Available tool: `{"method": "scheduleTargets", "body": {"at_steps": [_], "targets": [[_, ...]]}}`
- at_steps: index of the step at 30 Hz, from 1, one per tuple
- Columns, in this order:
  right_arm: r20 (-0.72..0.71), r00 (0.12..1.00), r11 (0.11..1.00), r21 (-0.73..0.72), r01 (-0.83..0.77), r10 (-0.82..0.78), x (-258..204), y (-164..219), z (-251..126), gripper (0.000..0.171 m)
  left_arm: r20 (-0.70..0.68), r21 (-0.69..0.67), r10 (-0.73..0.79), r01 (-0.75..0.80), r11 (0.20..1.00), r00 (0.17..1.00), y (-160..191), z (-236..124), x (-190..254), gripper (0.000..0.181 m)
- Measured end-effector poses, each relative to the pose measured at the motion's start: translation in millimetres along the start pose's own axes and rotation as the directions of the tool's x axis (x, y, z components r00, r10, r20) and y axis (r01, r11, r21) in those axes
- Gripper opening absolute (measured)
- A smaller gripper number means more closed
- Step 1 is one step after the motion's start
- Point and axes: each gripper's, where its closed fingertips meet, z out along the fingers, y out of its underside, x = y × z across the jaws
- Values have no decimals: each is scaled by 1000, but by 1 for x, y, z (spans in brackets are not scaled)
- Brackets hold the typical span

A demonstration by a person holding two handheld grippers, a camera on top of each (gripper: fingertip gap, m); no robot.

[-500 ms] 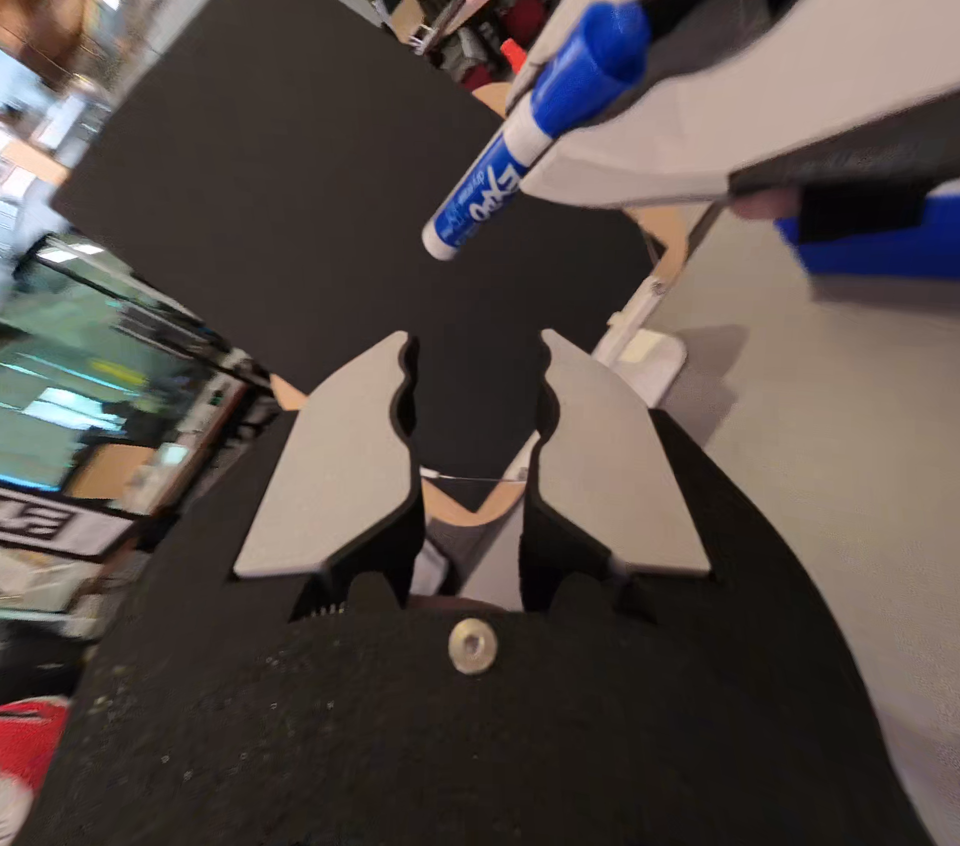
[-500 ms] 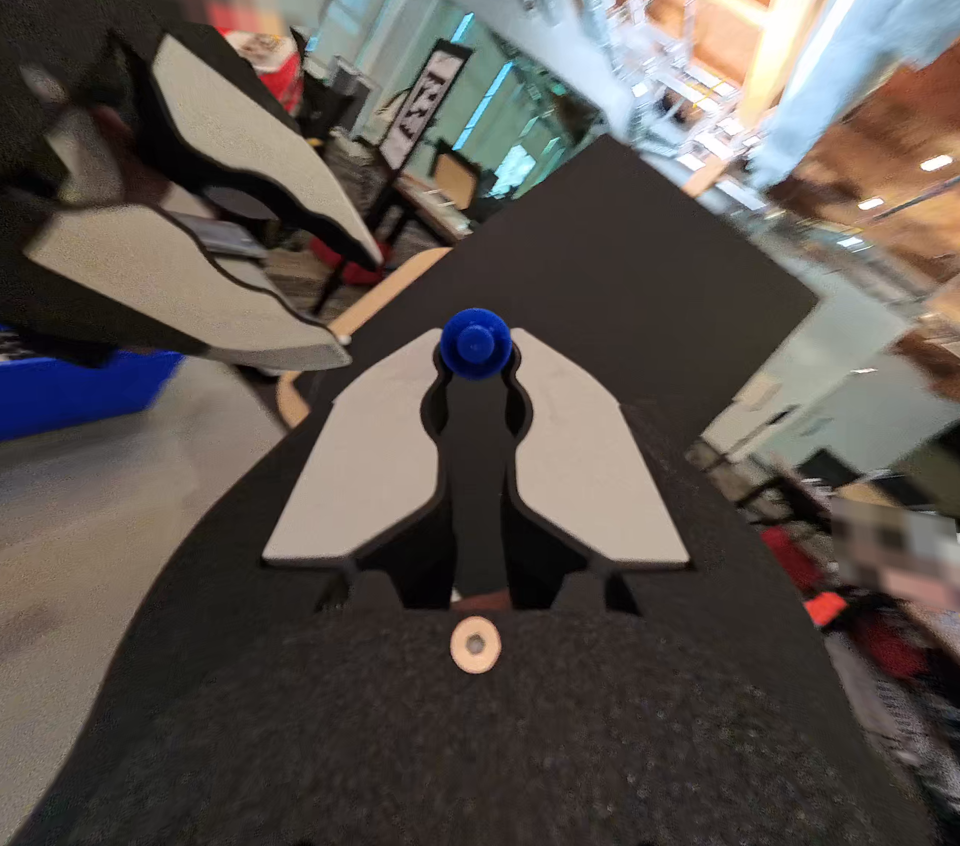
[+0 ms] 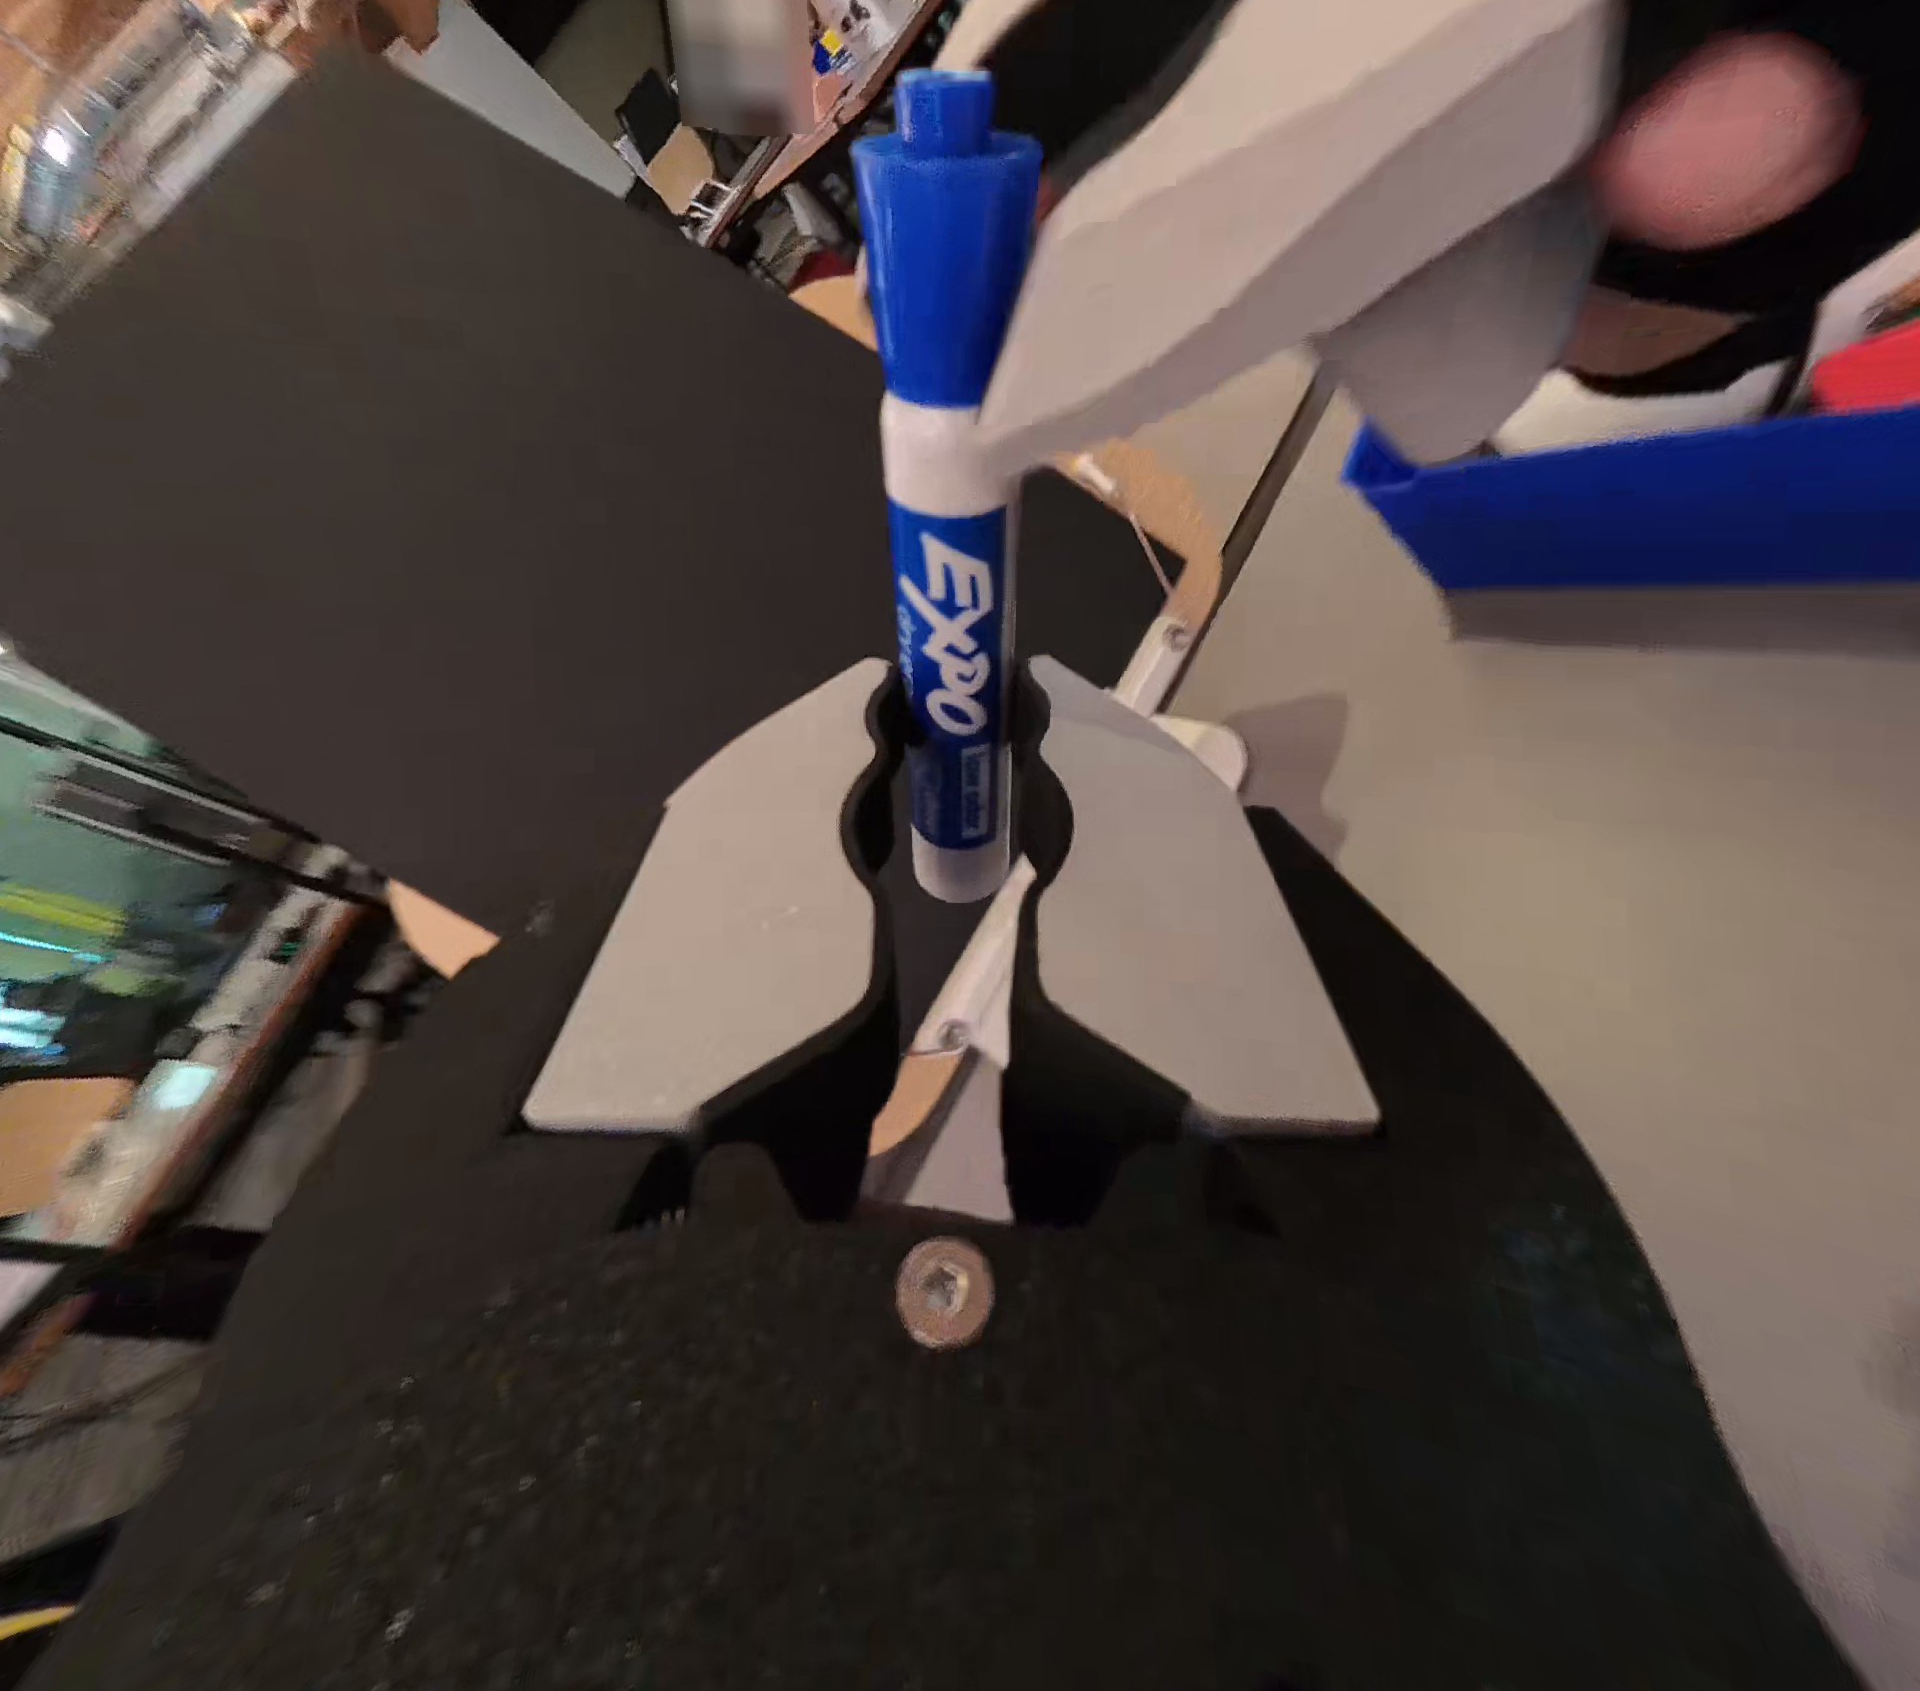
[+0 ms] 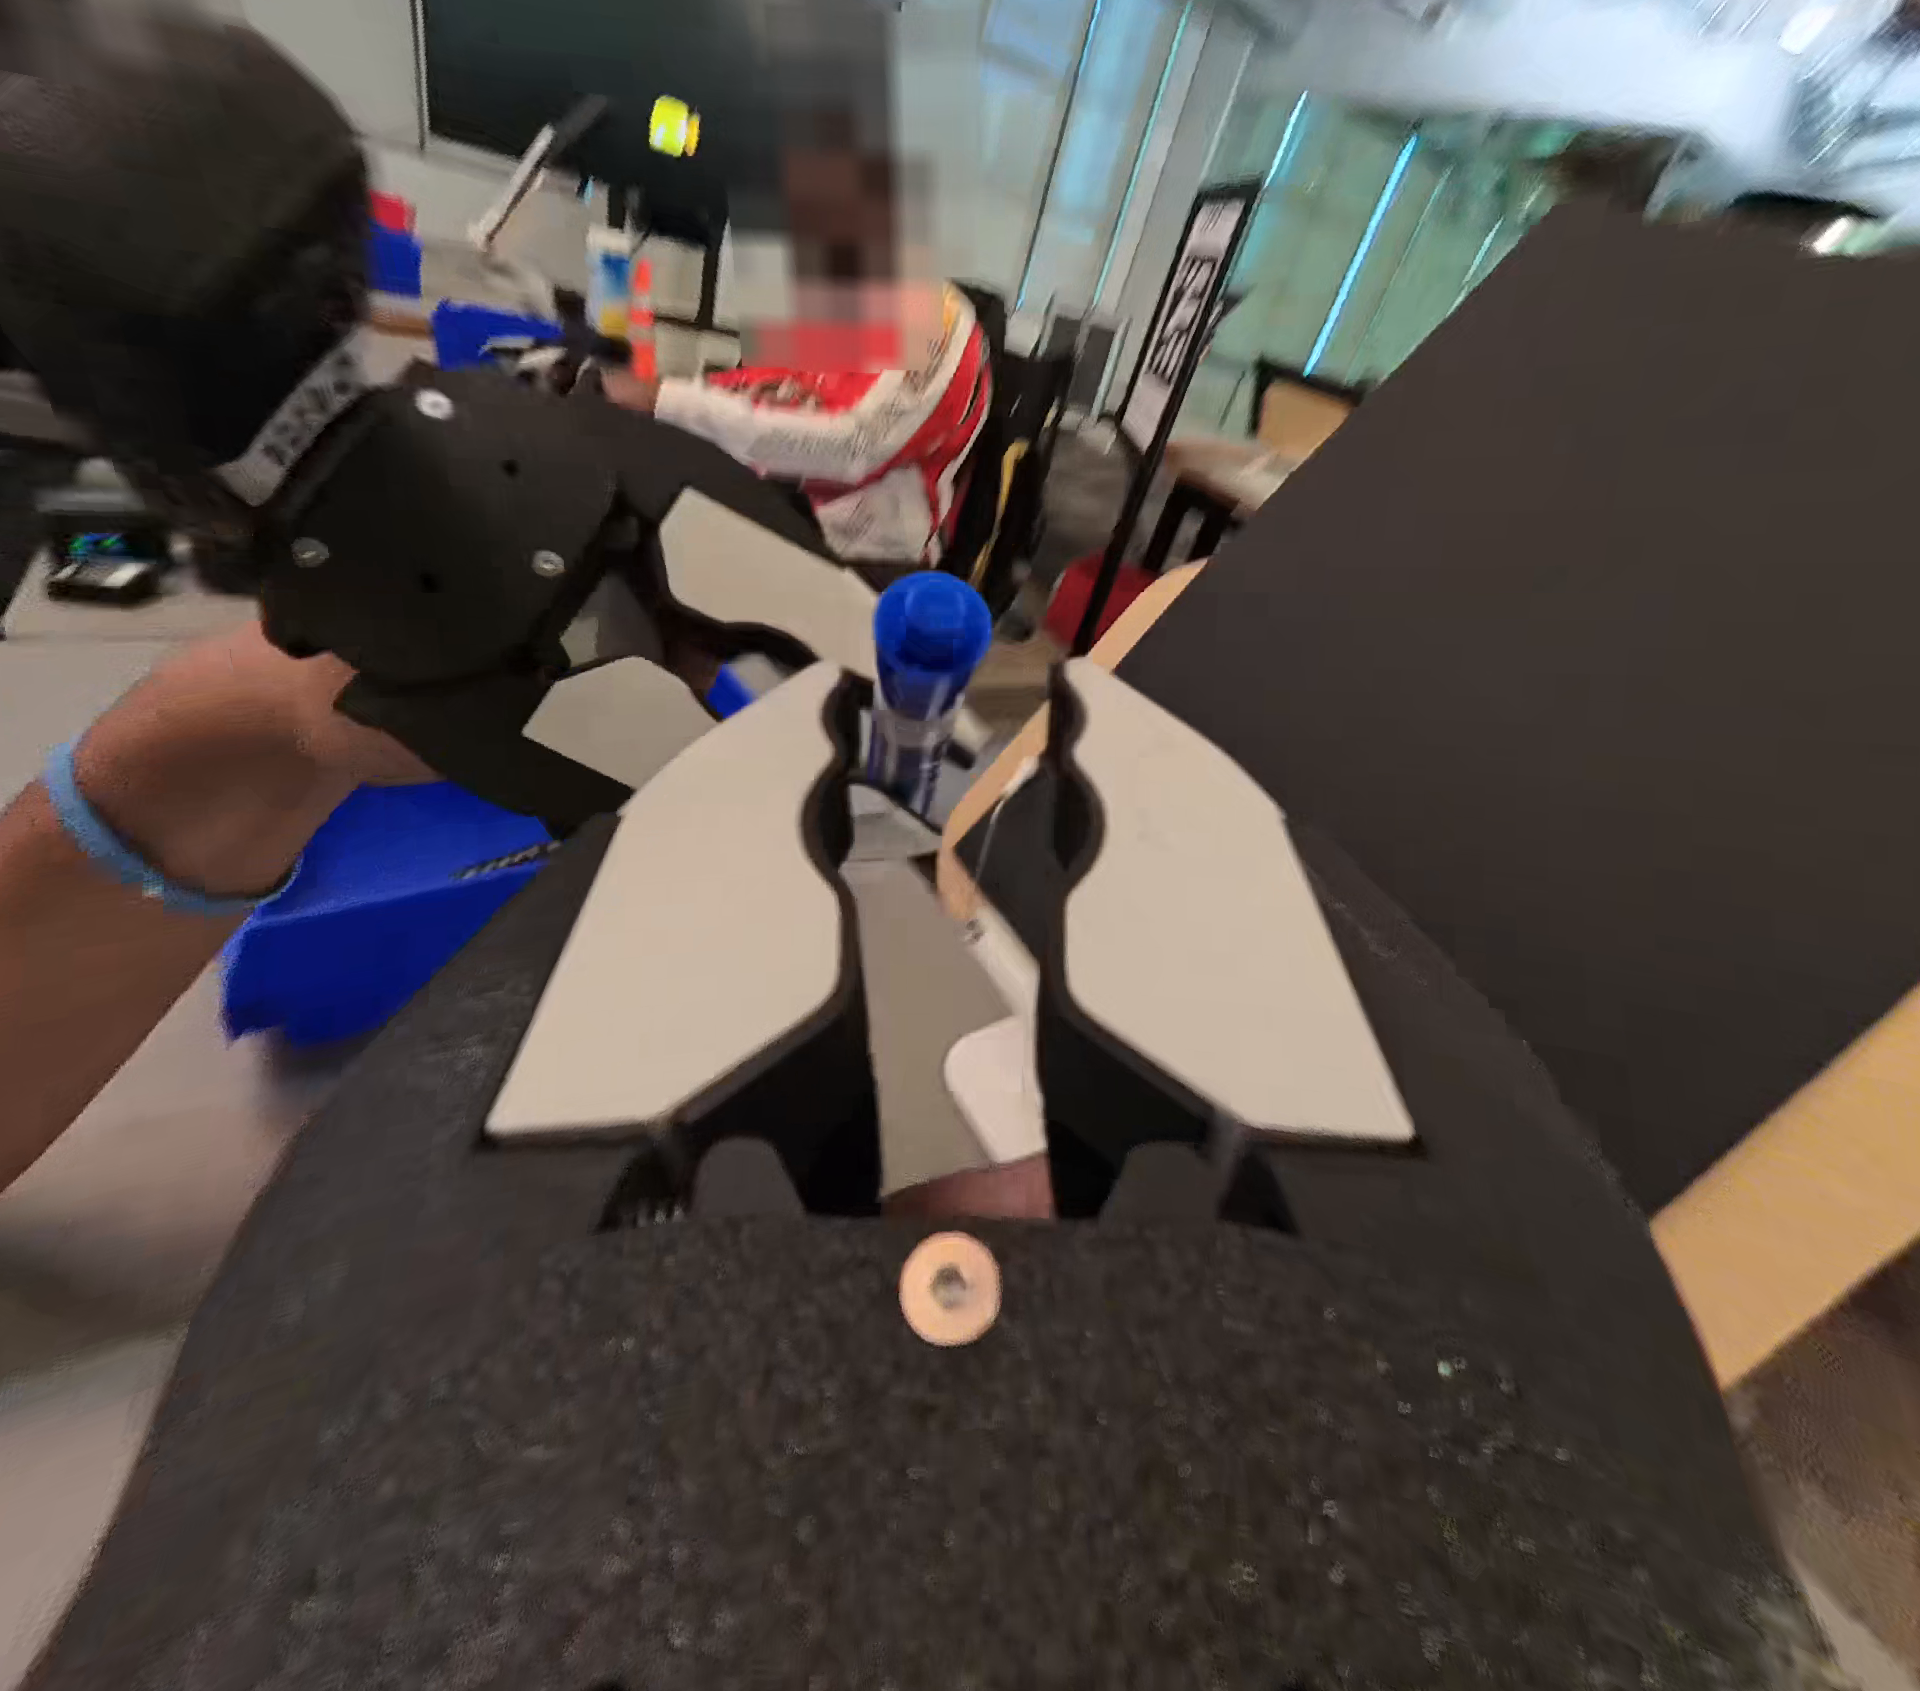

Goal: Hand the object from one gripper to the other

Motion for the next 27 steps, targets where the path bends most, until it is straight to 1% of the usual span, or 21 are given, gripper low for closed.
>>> {"method": "scheduleTargets", "body": {"at_steps": [2,3,4,5,6,7,8,9,11,12,14,17,18,19,20,23,25,26,27], "targets": [[-37,998,997,57,44,-42,5,-11,-9,42,-61,50,-146,149,988,987,-2,-3,-6,19],[-44,998,997,53,49,-47,7,-11,-11,47,-106,102,-235,246,964,966,-7,-7,-10,19],[-41,998,998,31,50,-49,9,-7,-12,55,-155,152,-333,356,922,930,-12,-12,-16,19],[-29,998,999,-1,48,-48,9,0,-11,63,-213,193,-423,463,865,881,-17,-18,-23,19],[-14,999,998,-32,49,-50,9,7,-9,69,-265,231,-508,566,792,819,-22,-24,-31,20],[-3,999,997,-54,53,-54,7,14,-6,73,-314,256,-588,663,703,745,-25,-30,-41,19],[8,999,996,-71,54,-53,5,19,-1,71,-367,263,-646,740,619,670,-26,-34,-47,19],[12,999,996,-81,47,-46,2,22,4,70,-413,260,-676,791,554,610,-26,-36,-50,19],[7,1000,997,-69,21,-20,-5,20,15,61,-452,258,-707,838,481,545,-24,-36,-55,19],[8,1000,998,-55,6,-5,-9,18,21,58,-461,260,-710,846,466,532,-24,-35,-55,20],[-11,1000,999,-42,-16,15,-14,17,31,50,-484,240,-697,846,477,530,-27,-31,-48,20],[-57,998,998,-54,-17,14,-14,22,42,47,-510,227,-666,833,505,543,-35,-28,-37,20],[-60,998,998,-59,-18,15,-15,24,44,40,-516,221,-657,827,517,549,-38,-26,-32,20],[-66,998,998,-67,-19,15,-14,27,44,28,-522,219,-649,823,524,553,-41,-25,-28,20],[-72,997,997,-74,-15,9,-12,28,44,20,-533,214,-639,819,533,555,-44,-24,-24,21],[-74,997,993,-118,-14,5,-6,30,40,20,-481,228,-639,790,569,599,-43,-23,-24,22],[-104,995,992,-122,-12,-1,1,28,30,21,-449,266,-656,791,551,607,-44,-34,-31,44],[-118,993,991,-136,-14,-2,6,30,22,21,-426,291,-669,792,537,610,-44,-41,-35,49],[-146,989,989,-144,-20,-1,14,30,11,21,-397,316,-681,788,528,615,-41,-48,-39,50]]}}
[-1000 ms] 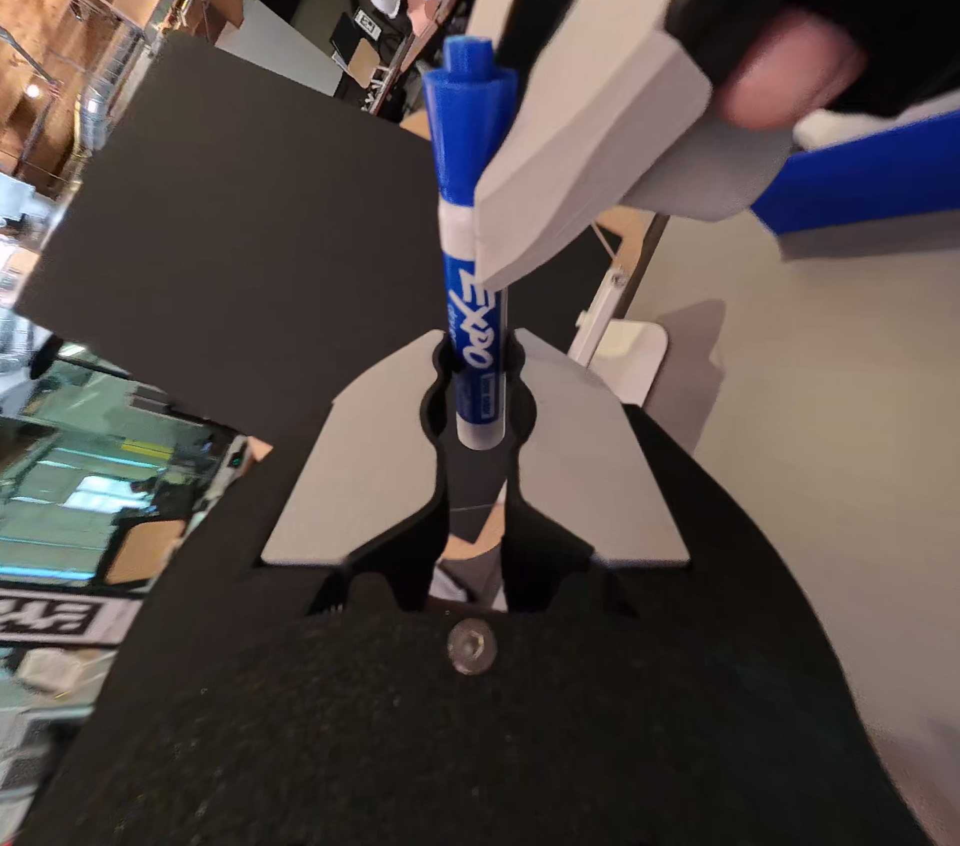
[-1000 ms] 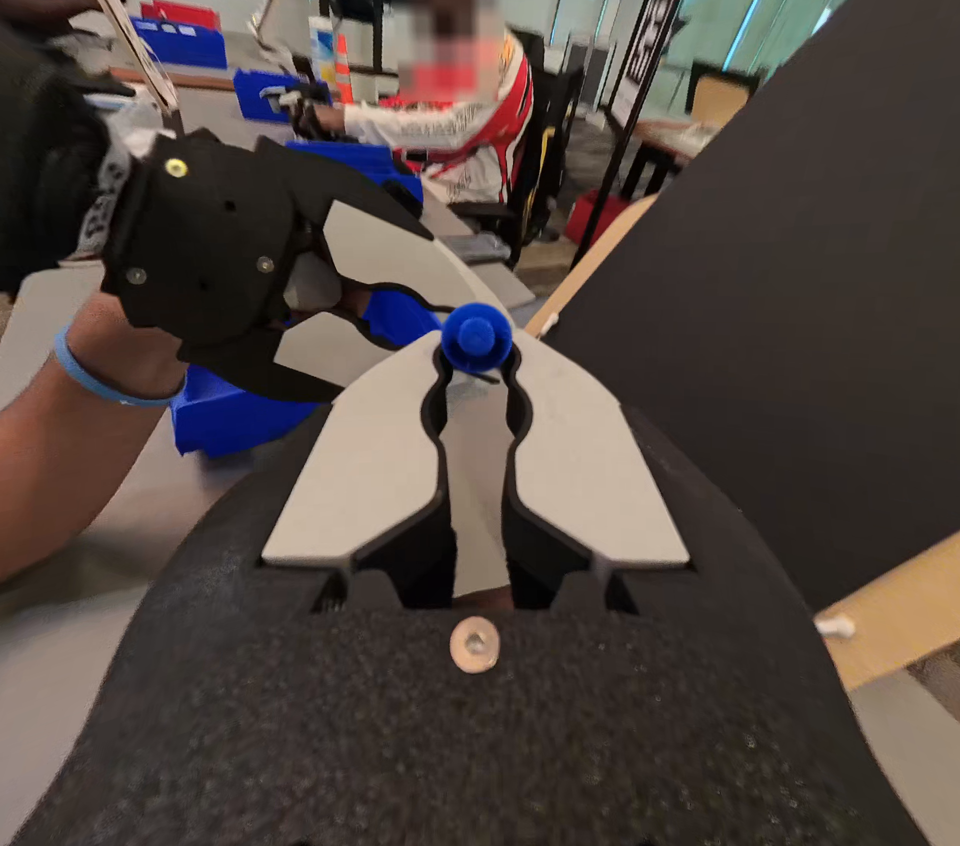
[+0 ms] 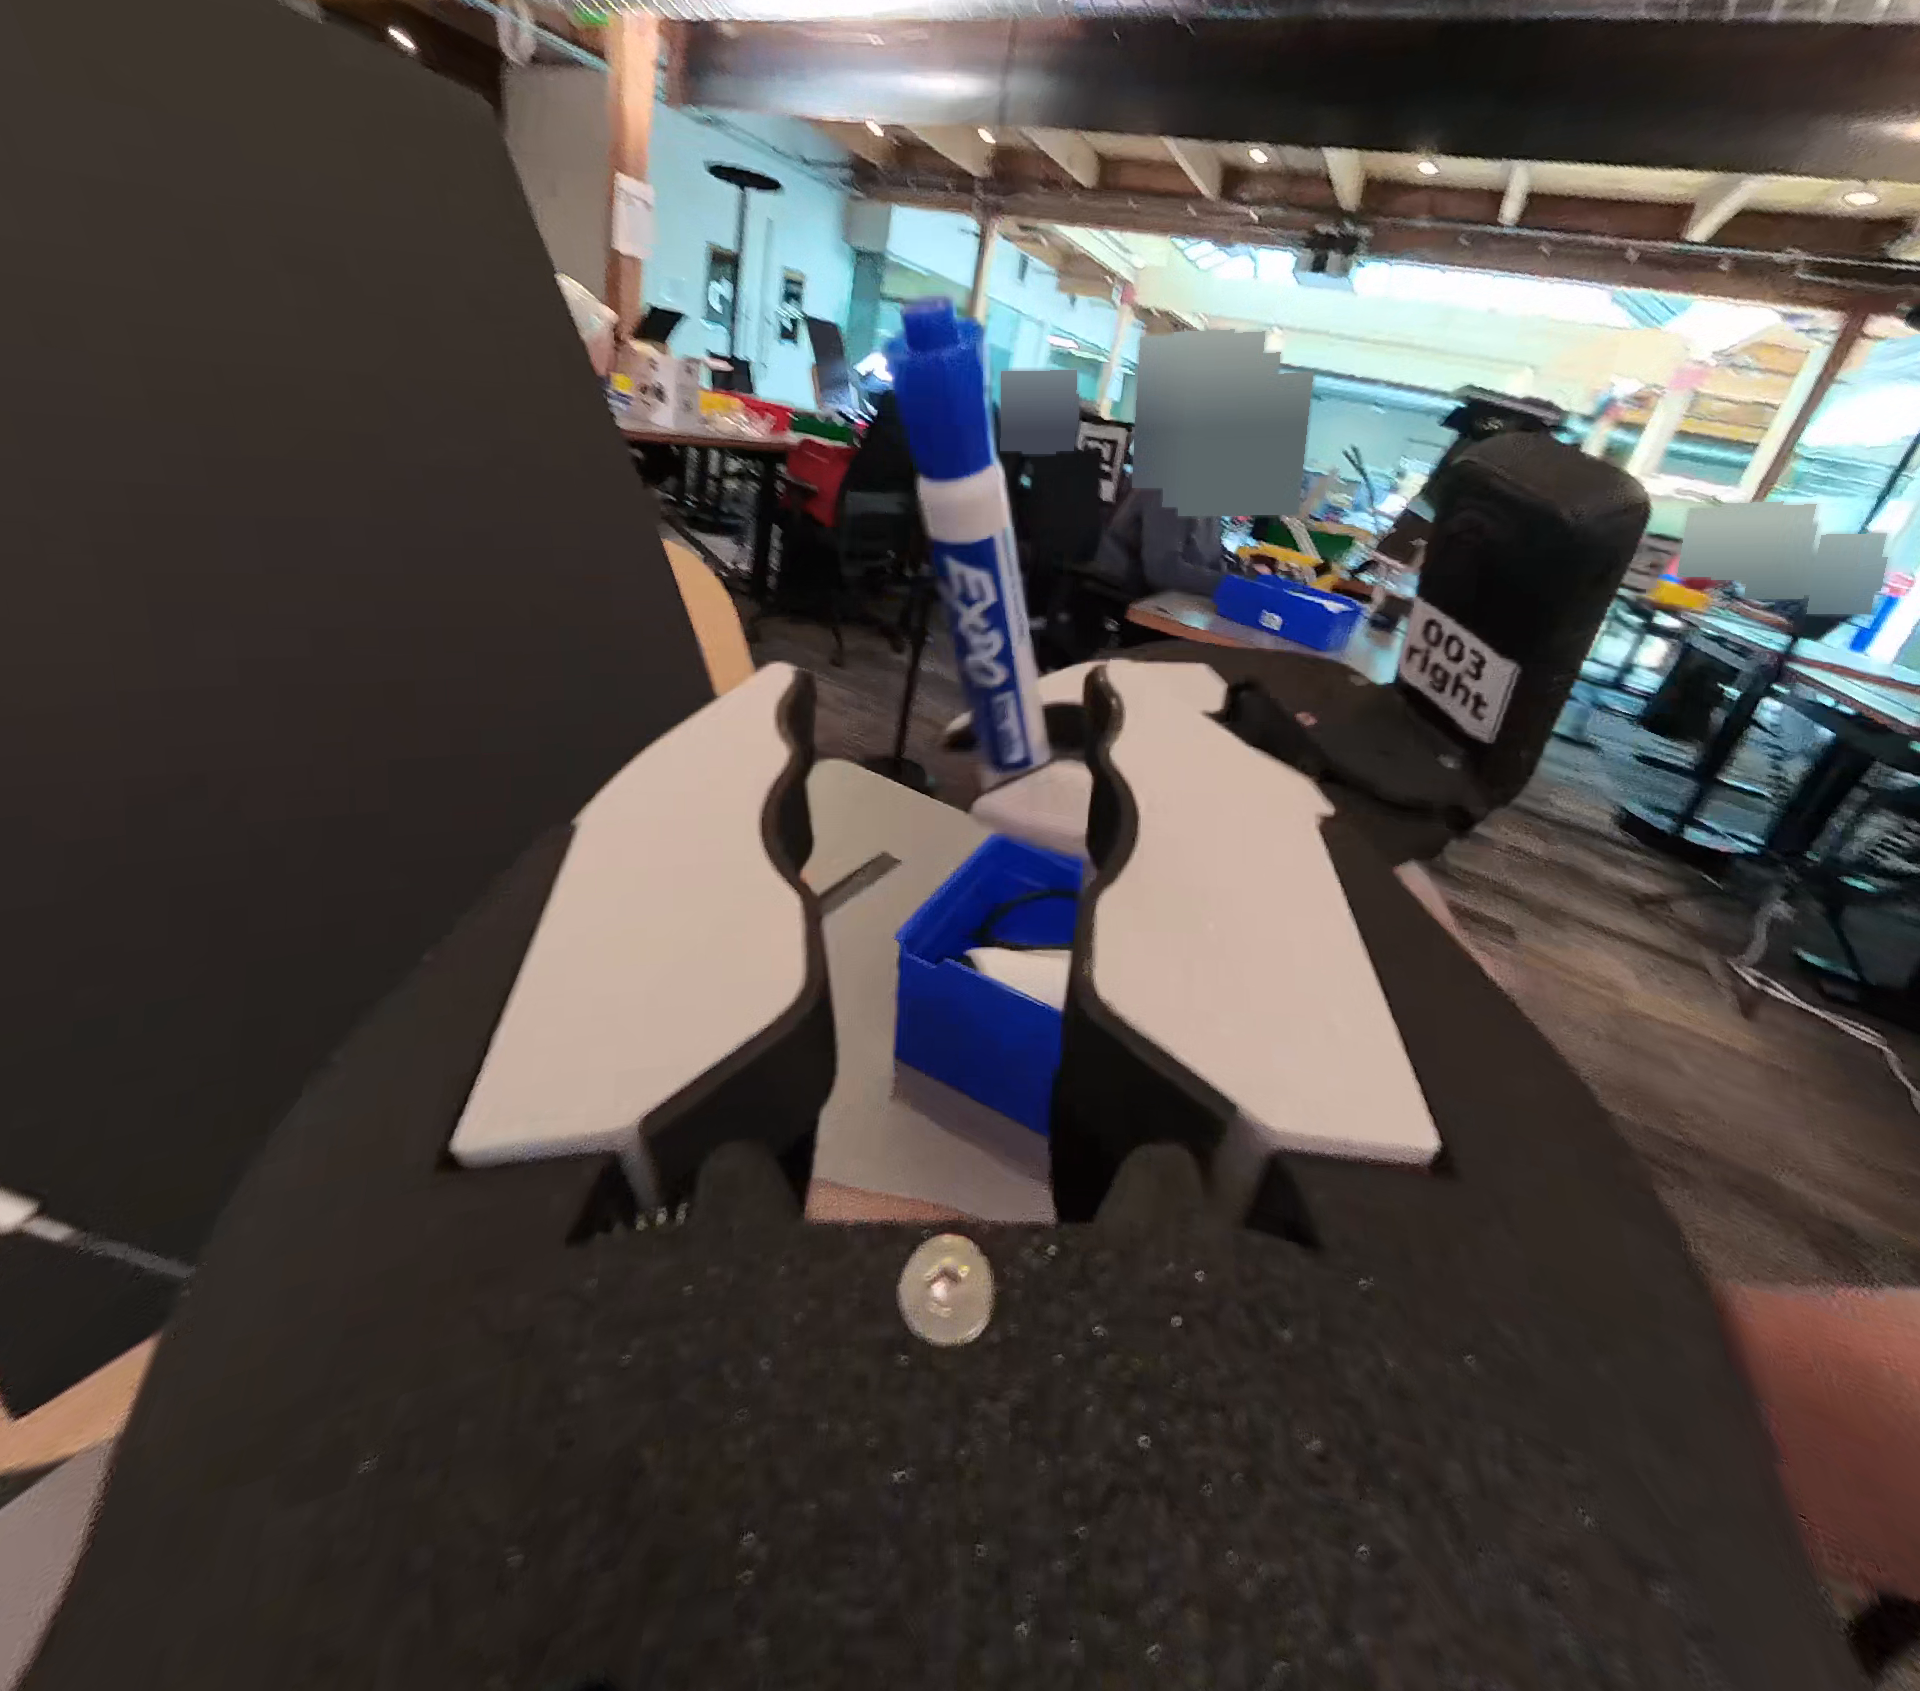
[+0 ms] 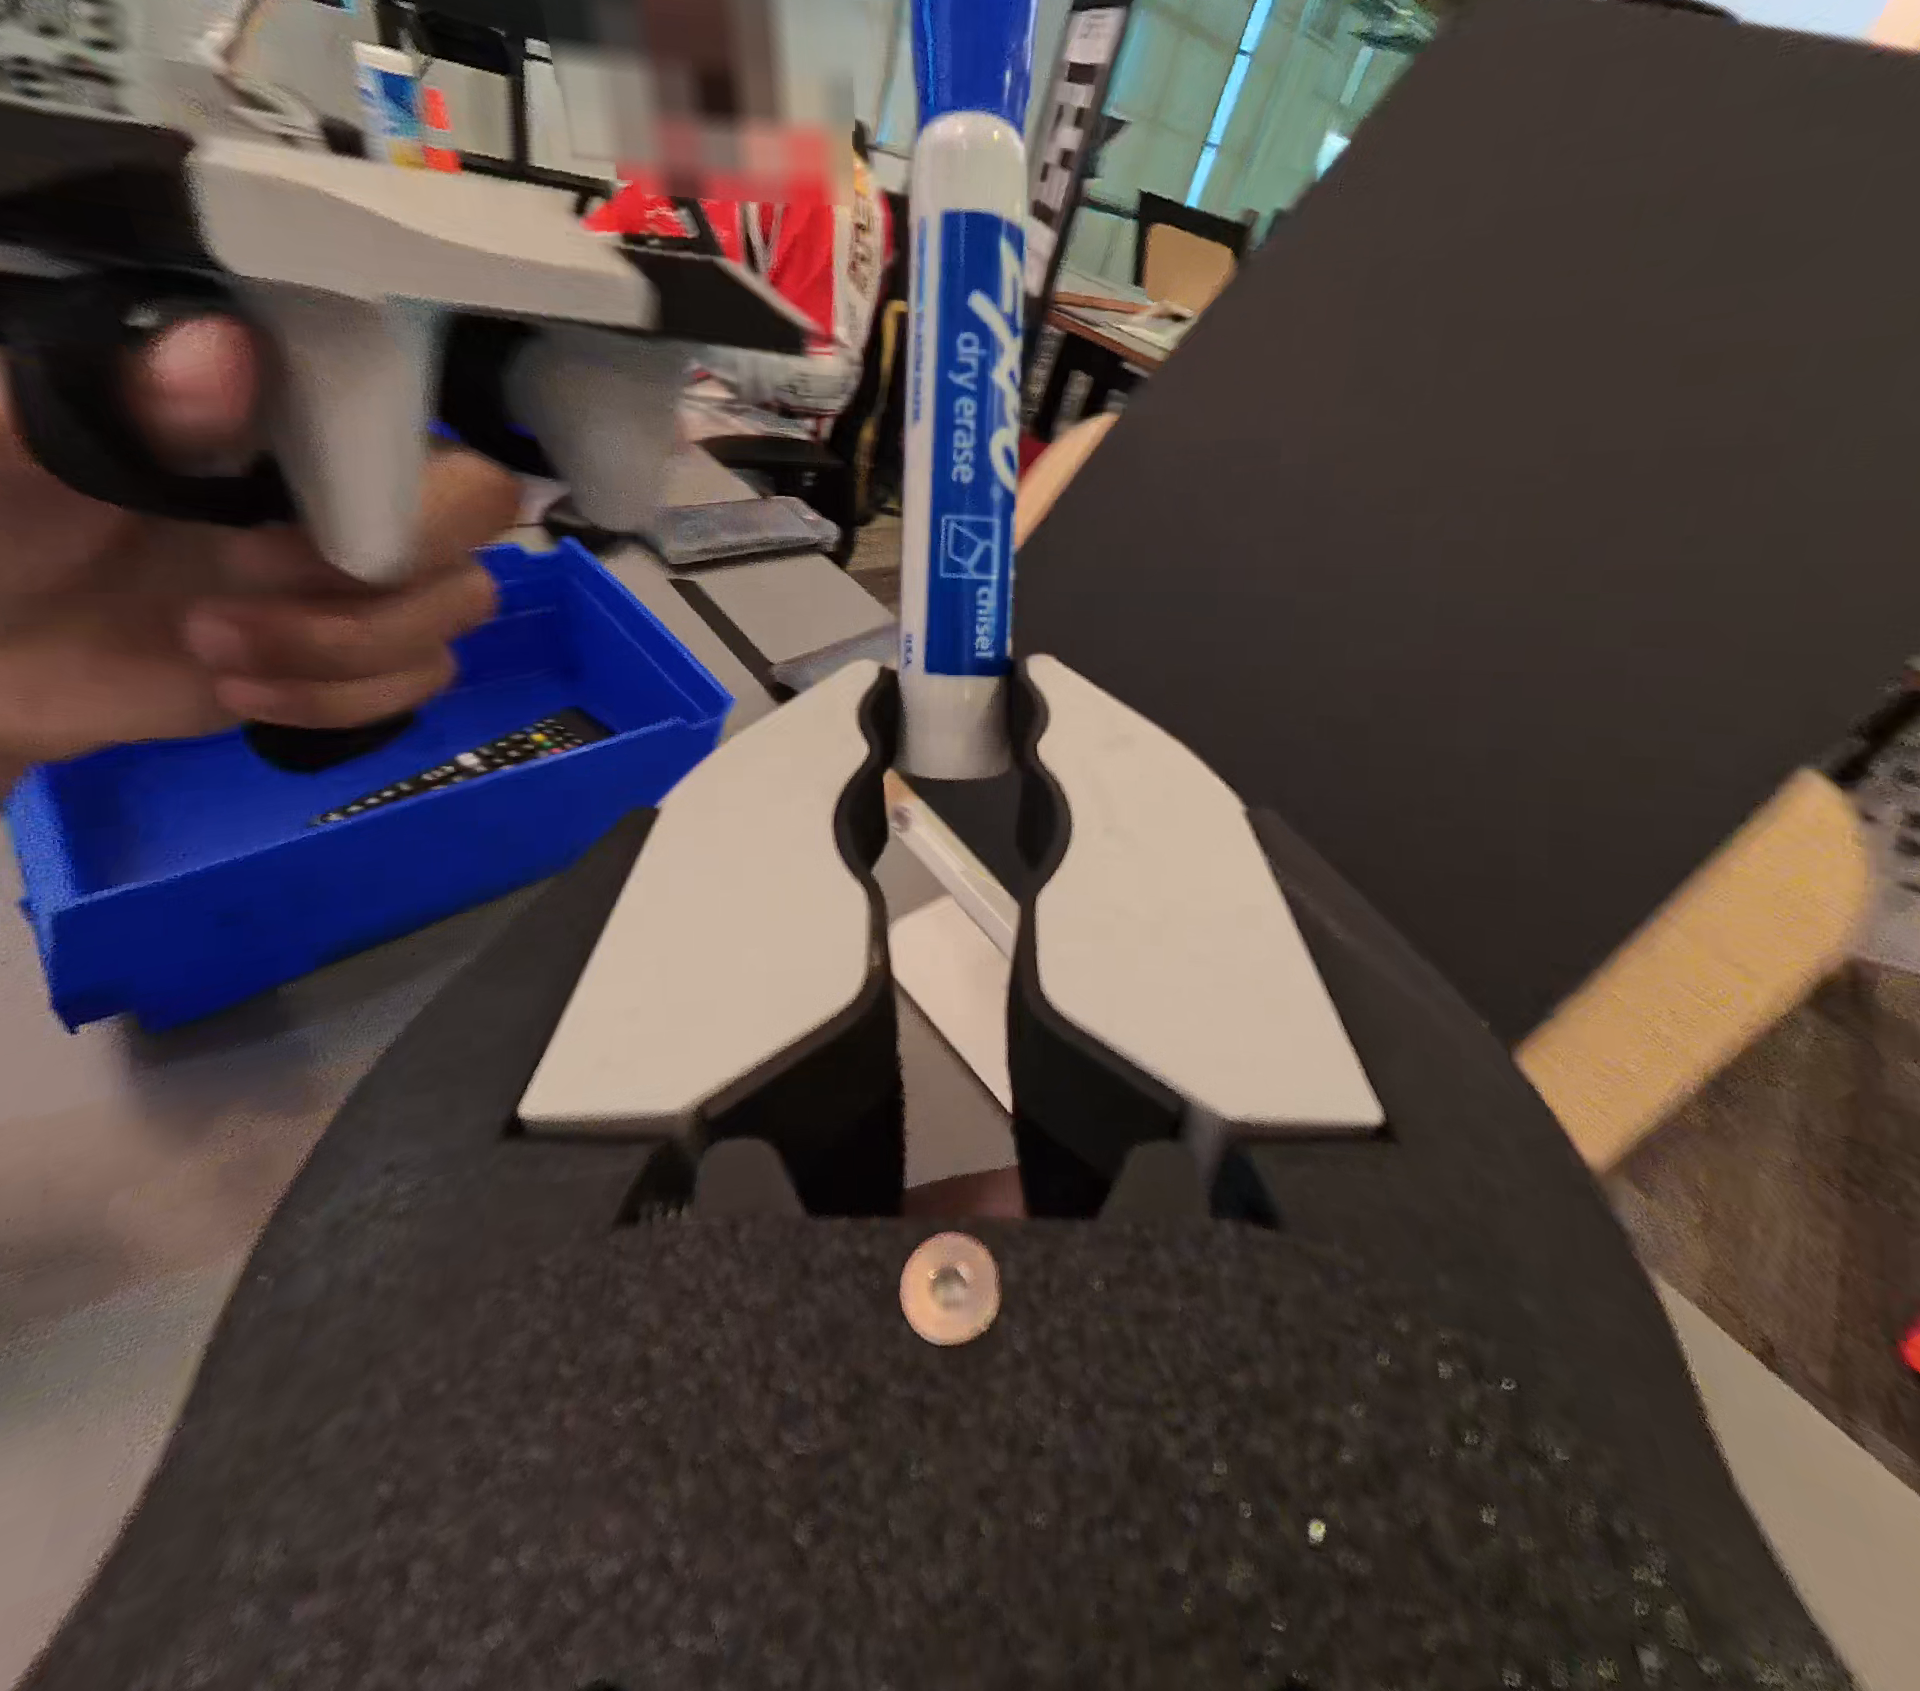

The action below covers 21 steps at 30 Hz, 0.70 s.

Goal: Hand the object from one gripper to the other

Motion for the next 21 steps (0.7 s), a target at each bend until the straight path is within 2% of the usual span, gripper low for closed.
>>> {"method": "scheduleTargets", "body": {"at_steps": [2,5,8,11,13,15,18,20,21], "targets": [[-68,998,1000,-21,-13,12,28,1,-28,21,66,-23,35,-33,999,997,2,-13,-5,49],[-185,982,996,-79,-48,33,80,8,-95,20,247,-219,37,19,976,968,42,-43,-17,50],[-289,957,961,-255,-111,34,121,50,-169,20,237,-450,53,61,891,970,128,-93,14,55],[-363,932,839,-510,-190,-10,143,124,-229,20,287,-578,60,123,807,956,214,-155,44,57],[-349,937,726,-651,-221,-29,141,170,-251,20,363,-571,41,187,799,931,250,-186,62,60],[-304,953,621,-746,-242,7,130,207,-259,21,440,-512,-30,278,813,898,270,-207,80,62],[-246,969,461,-858,-226,17,110,260,-269,20,465,-371,-156,352,859,871,274,-223,106,65],[-204,979,400,-895,-196,23,101,282,-268,21,449,-301,-202,360,883,870,272,-231,118,66],[-194,981,397,-899,-187,24,100,286,-264,21,439,-281,-217,363,888,872,270,-234,123,65]]}}
